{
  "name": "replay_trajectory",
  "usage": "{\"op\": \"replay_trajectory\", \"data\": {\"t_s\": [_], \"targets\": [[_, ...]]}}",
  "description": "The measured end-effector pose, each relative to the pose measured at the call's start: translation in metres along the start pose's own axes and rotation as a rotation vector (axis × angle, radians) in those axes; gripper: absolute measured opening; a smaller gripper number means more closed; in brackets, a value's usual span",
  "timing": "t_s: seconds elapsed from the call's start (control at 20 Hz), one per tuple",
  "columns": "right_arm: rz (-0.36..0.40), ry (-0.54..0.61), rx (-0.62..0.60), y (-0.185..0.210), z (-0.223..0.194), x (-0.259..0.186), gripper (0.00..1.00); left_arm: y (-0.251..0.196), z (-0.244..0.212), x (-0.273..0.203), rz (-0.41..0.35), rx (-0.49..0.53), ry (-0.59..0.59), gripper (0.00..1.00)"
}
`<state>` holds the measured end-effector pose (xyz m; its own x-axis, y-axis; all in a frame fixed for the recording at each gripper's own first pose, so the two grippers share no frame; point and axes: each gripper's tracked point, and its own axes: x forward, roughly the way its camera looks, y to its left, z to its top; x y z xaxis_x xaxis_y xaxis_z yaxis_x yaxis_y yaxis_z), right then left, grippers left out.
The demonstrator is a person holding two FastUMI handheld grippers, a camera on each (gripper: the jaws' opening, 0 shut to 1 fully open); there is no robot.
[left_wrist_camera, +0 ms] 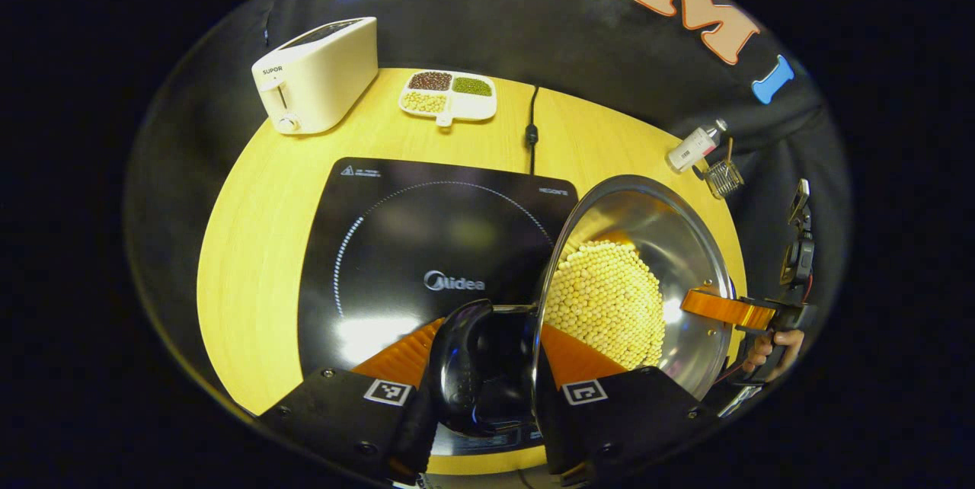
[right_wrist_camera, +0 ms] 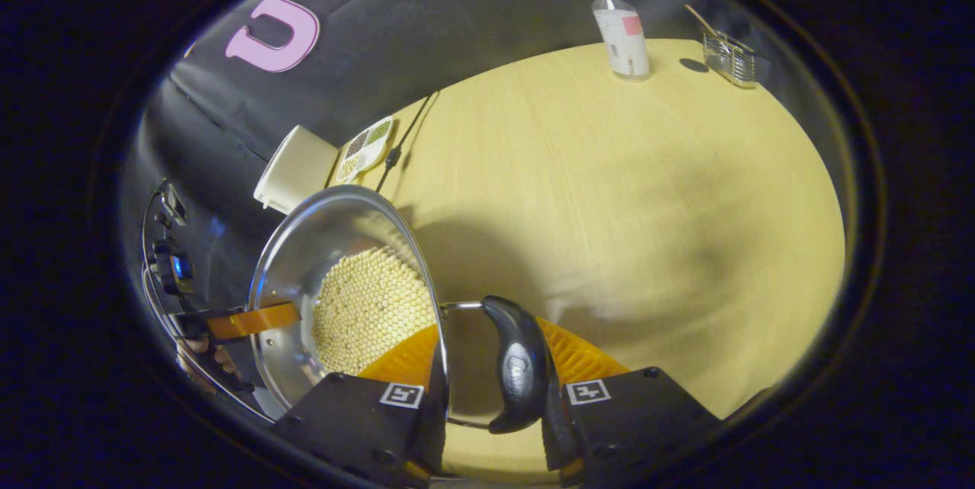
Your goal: First push the handle of the pot to place it horizontally, then grasp the pot with both hands and set it on the induction cooktop.
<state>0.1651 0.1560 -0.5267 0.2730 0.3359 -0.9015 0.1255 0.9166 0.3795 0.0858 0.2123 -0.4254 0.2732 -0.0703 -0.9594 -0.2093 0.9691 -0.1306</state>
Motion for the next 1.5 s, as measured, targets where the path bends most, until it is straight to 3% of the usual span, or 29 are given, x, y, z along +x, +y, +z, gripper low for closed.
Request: {"op": "replay_trajectory", "data": {"t_s": [0.25, 0.3, 0.45, 0.5, 0.8, 0.85, 0.9, 0.95, 1.0, 1.2, 1.25, 1.3, 1.5], "targets": [[-0.055, -0.010, 0.016, 0.037, -0.002, 0.012, 0.46, 0.038, 0.012, 0.004, -0.046, 0.030, 0.005, 0.58], [-0.066, -0.011, 0.017, 0.044, -0.004, 0.015, 0.53, 0.045, 0.016, 0.006, -0.053, 0.038, 0.002, 0.58], [-0.102, -0.013, 0.009, 0.064, -0.005, 0.019, 0.53, 0.068, 0.016, 0.009, -0.066, 0.019, 0.011, 0.57], [-0.111, -0.010, -0.005, 0.070, -0.005, 0.021, 0.46, 0.075, 0.014, 0.008, -0.075, 0.000, 0.009, 0.58], [-0.131, -0.009, -0.014, 0.107, -0.013, 0.035, 0.46, 0.111, 0.031, 0.002, -0.073, 0.021, -0.090, 0.59], [-0.130, -0.007, -0.013, 0.114, -0.015, 0.038, 0.53, 0.118, 0.034, 0.002, -0.063, 0.035, -0.106, 0.59], [-0.130, -0.008, -0.013, 0.118, -0.015, 0.041, 0.46, 0.122, 0.036, 0.000, -0.058, 0.043, -0.119, 0.60], [-0.131, -0.015, -0.015, 0.123, -0.014, 0.042, 0.53, 0.126, 0.036, 0.000, -0.058, 0.041, -0.127, 0.59], [-0.132, -0.021, -0.020, 0.127, -0.013, 0.044, 0.46, 0.130, 0.037, -0.001, -0.062, 0.038, -0.133, 0.60], [-0.142, -0.031, -0.038, 0.134, -0.011, 0.049, 0.48, 0.140, 0.043, -0.004, -0.057, 0.055, -0.155, 0.61], [-0.143, -0.028, -0.037, 0.134, -0.011, 0.051, 0.55, 0.140, 0.047, -0.001, -0.054, 0.068, -0.159, 0.61], [-0.143, -0.027, -0.031, 0.133, -0.011, 0.052, 0.49, 0.140, 0.050, 0.000, -0.050, 0.079, -0.161, 0.61], [-0.151, -0.036, -0.025, 0.132, -0.009, 0.050, 0.49, 0.138, 0.051, 0.003, -0.045, 0.103, -0.150, 0.62]]}}
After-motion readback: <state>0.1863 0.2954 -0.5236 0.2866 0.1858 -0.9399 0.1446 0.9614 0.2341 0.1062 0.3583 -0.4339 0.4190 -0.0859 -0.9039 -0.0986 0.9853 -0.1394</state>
